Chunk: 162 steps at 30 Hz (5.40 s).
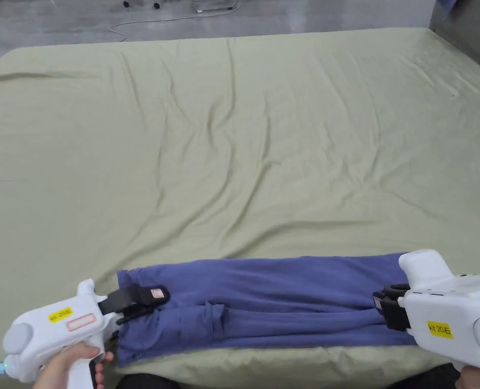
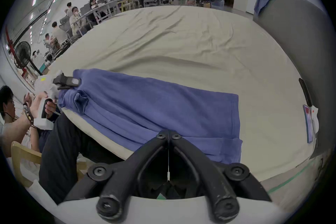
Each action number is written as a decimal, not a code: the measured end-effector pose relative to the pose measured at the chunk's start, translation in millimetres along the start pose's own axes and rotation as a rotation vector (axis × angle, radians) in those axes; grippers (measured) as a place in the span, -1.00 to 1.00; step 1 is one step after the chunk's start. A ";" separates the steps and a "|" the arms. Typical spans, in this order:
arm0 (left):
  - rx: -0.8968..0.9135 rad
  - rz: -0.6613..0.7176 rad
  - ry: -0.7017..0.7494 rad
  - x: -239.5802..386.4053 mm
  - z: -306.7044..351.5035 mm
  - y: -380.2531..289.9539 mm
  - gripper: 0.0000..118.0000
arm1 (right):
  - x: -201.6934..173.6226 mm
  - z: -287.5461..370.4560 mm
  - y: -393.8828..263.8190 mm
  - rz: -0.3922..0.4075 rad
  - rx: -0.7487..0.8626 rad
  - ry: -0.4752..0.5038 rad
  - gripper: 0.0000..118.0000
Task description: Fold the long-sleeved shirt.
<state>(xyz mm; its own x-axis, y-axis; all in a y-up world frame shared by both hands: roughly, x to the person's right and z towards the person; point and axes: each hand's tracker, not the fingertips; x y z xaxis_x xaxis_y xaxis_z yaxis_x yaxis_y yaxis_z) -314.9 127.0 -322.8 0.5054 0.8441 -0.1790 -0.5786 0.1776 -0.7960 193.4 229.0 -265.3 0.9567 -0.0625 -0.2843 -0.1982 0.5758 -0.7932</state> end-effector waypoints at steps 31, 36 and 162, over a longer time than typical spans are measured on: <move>0.093 -0.248 -0.030 135.9 72.0 -0.8 -0.81 | 10.6 9.7 2.0 -0.019 0.032 -0.002 -1.00; -0.053 -0.341 0.033 202.8 -24.8 -35.2 -0.81 | 12.8 9.3 0.6 -0.018 0.026 -0.029 -1.00; 0.879 -1.104 0.165 225.6 113.3 -35.2 1.00 | -148.0 82.3 149.0 0.123 0.852 -0.119 -1.00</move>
<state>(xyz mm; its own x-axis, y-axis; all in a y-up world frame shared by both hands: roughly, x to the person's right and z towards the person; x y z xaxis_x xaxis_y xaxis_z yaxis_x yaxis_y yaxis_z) -253.0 368.5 -269.6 0.9844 0.0103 0.1755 -0.0163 0.9993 0.0327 39.8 391.1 -297.1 0.9645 0.0982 -0.2453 -0.1195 0.9901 -0.0735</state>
